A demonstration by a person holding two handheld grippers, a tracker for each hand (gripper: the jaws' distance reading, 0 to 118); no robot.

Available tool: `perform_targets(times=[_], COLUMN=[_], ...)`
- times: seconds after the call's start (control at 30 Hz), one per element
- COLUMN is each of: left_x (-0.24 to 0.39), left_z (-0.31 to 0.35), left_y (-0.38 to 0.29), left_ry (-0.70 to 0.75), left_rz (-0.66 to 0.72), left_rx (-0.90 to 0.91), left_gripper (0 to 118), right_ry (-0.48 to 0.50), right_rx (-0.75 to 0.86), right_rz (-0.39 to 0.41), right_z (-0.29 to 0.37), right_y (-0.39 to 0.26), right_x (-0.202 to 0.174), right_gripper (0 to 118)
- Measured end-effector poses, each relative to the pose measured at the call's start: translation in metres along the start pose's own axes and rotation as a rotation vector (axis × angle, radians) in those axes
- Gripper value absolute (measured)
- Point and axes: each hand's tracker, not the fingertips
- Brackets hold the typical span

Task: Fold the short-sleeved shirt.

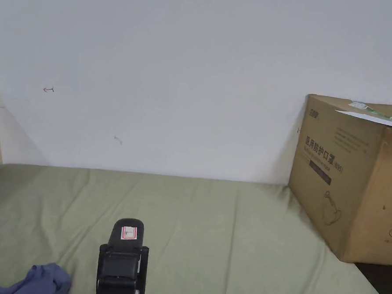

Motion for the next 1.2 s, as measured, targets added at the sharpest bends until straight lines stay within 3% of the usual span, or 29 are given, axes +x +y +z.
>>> perform_targets(times=[0.03,0.1,0.17,0.23,0.3,0.4,0.47,0.5,0.53,0.57,0.63,0.67,0.77,1.2], left_x=[-0.001,-0.013,-0.037,-0.073,-0.098,-0.119,-0.119,-0.116,-0.112,-0.106,-0.095,-0.091,-0.086,-0.084], left_z=[-0.001,-0.002,-0.005,-0.011,-0.018,-0.022,-0.021,-0.020,-0.017,-0.013,-0.001,0.004,0.010,0.006], left_y=[0.001,-0.003,-0.004,-0.015,-0.030,-0.057,-0.072,-0.077,-0.082,-0.085,-0.084,-0.083,-0.075,-0.068], left_ry=[0.005,0.037,0.009,-0.094,-0.109,-0.104,-0.144,-0.163,-0.163,-0.154,-0.087,-0.046,-0.044,-0.089], left_rz=[0.029,0.093,0.320,0.638,0.892,1.223,1.440,1.511,1.585,1.624,1.662,1.652,1.608,1.508], left_rx=[-0.021,-0.028,-0.071,-0.117,-0.178,-0.212,-0.210,-0.215,-0.238,-0.241,-0.237,-0.238,-0.220,-0.225], left_gripper=[118,118,118,118,118,118,118,118,118,118,118,118,118,118], right_ry=[-0.007,0.030,0.121,0.237,0.361,0.495,0.567,0.545,0.573,0.551,0.444,0.374,0.325,0.318], right_rx=[0.001,0.036,0.068,0.107,0.164,0.324,0.456,0.463,0.597,0.682,0.760,0.744,0.650,0.706], right_rz=[-0.017,0.059,0.123,0.254,0.451,0.808,1.104,1.112,1.395,1.554,1.735,1.756,1.697,1.812], right_z=[0.000,0.004,0.014,0.027,0.044,0.075,0.092,0.089,0.092,0.090,0.077,0.071,0.061,0.058], right_y=[0.002,0.005,0.000,-0.005,-0.018,-0.047,-0.076,-0.073,-0.099,-0.115,-0.132,-0.135,-0.132,-0.140], right_x=[0.003,-0.013,-0.035,-0.064,-0.096,-0.133,-0.148,-0.144,-0.141,-0.134,-0.116,-0.110,-0.100,-0.089], right_gripper=[118,118,118,118,118,118,118,118,118,118,118,118,118,118])
